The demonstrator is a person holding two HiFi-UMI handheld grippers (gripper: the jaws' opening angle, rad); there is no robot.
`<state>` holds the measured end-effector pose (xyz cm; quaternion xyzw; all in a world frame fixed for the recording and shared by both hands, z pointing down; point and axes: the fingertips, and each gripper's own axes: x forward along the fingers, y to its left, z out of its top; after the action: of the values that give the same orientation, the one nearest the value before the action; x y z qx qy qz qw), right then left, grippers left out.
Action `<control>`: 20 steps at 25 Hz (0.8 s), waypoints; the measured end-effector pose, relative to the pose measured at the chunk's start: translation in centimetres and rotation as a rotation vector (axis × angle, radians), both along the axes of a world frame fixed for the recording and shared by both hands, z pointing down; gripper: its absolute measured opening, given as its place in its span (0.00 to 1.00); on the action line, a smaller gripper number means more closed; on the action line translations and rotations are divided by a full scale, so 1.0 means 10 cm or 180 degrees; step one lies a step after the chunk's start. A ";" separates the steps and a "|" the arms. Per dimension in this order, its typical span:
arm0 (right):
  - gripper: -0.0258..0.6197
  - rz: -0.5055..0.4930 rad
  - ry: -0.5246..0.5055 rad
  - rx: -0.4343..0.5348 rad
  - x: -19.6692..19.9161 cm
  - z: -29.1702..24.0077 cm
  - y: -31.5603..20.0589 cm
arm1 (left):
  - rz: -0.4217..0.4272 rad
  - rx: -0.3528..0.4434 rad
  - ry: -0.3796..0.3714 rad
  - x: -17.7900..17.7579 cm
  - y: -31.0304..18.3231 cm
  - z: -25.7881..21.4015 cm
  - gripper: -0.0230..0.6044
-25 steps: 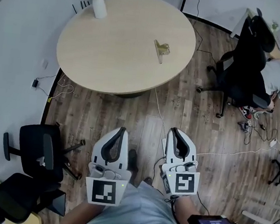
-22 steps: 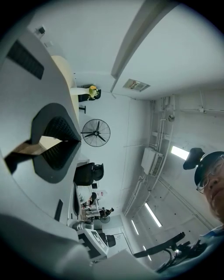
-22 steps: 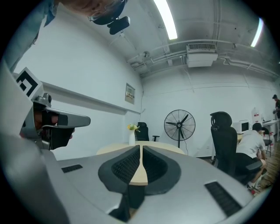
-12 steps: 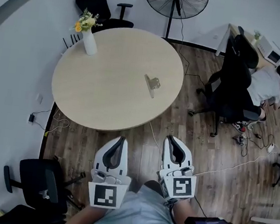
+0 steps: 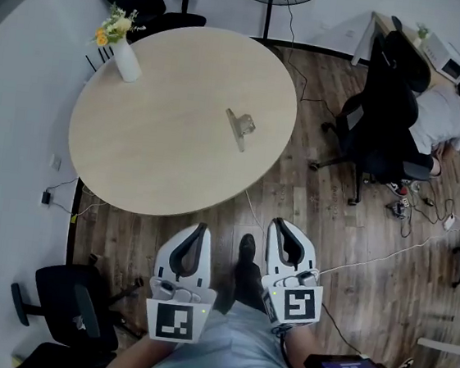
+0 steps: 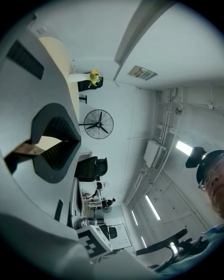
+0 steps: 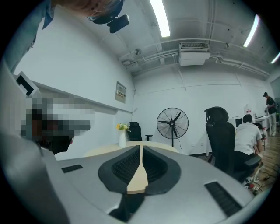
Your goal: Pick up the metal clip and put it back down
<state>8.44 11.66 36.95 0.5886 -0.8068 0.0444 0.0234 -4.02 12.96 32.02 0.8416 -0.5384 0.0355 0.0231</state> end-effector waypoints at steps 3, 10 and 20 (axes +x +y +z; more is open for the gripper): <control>0.12 0.0047 -0.0031 -0.0061 0.20 0.13 -0.27 | 0.0035 -0.0068 -0.0070 0.18 -0.27 0.11 0.07; 0.12 0.0111 -0.0185 -0.0187 0.64 0.40 -1.17 | -0.0003 -0.0290 -0.0243 0.50 -1.09 0.37 0.07; 0.12 -0.0171 -0.0326 -0.0031 0.99 0.10 -2.32 | -0.0174 -0.0014 -0.0373 0.95 -2.10 -0.02 0.07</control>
<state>18.33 -11.58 37.99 0.5636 -0.8222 0.0777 -0.0140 5.47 -8.08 31.82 0.8230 -0.5616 0.0852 -0.0057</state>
